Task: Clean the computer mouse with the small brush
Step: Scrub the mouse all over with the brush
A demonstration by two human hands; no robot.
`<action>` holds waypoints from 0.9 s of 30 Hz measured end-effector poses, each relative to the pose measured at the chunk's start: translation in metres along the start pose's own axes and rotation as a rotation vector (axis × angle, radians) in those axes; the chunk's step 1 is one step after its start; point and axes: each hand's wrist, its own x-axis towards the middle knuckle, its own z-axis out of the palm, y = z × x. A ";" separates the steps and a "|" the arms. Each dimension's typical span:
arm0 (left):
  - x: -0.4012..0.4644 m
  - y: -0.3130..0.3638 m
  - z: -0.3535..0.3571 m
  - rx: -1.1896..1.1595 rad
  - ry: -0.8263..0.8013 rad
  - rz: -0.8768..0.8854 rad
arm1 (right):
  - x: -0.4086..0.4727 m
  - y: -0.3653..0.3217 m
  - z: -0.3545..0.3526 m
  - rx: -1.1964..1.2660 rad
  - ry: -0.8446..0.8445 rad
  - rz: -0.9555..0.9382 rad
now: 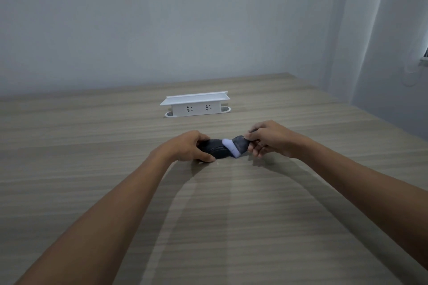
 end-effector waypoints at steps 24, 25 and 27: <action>-0.006 -0.002 -0.008 -0.064 0.023 -0.052 | -0.002 -0.004 -0.003 -0.098 0.075 -0.124; -0.008 -0.002 -0.008 -0.083 0.059 -0.076 | 0.000 -0.001 -0.001 -0.097 0.092 -0.138; -0.014 -0.001 -0.009 -0.102 0.154 -0.125 | 0.002 0.005 0.004 -0.080 0.107 -0.157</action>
